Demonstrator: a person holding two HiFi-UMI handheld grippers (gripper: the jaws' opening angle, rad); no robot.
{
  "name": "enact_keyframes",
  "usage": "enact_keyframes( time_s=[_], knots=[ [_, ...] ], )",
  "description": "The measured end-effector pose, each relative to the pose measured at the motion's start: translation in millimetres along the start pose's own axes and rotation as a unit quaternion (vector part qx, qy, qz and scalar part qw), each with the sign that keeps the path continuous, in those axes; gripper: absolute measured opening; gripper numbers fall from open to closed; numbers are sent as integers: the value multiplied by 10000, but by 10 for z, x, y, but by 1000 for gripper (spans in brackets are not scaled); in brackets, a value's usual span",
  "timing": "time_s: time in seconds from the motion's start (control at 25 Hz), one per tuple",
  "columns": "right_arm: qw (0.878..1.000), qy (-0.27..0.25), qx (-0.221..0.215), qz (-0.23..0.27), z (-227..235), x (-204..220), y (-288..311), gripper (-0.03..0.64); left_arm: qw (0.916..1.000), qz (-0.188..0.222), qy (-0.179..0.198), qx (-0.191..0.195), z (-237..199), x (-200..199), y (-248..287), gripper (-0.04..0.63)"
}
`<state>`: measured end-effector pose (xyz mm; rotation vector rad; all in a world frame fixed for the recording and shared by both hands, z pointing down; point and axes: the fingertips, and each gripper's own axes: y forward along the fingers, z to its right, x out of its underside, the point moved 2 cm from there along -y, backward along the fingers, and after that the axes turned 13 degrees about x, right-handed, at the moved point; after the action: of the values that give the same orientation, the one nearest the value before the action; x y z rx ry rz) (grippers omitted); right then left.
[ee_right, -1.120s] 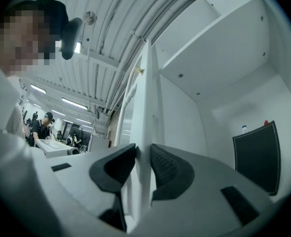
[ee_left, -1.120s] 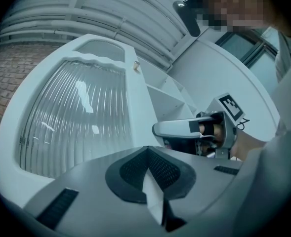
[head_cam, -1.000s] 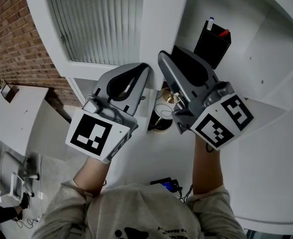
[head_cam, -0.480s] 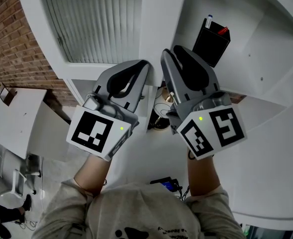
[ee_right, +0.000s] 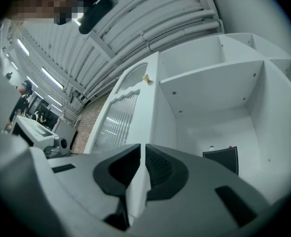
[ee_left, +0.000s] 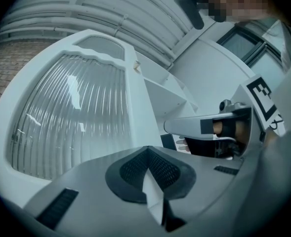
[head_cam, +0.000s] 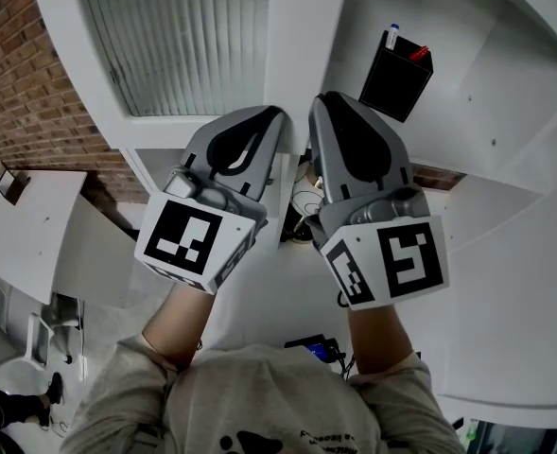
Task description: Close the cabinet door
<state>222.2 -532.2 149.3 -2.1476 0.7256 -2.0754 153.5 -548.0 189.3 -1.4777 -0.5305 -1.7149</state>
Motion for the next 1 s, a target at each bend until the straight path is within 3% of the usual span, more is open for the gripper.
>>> enact_keyframes(
  time_s=[0.16,0.56,1.0],
  knots=[
    [9998,-180,93,29,-48,-7,-56,20,9999,53,108,-30,-6,-7,1,6],
    [9994,-290,156,-57,-175,5,-206,18,9999,14,115,14,73,-15,-59,6],
    [9992,-219,329,30,-393,-128,-571,18,9997,150,108,147,388,-233,-485,6]
  ],
)
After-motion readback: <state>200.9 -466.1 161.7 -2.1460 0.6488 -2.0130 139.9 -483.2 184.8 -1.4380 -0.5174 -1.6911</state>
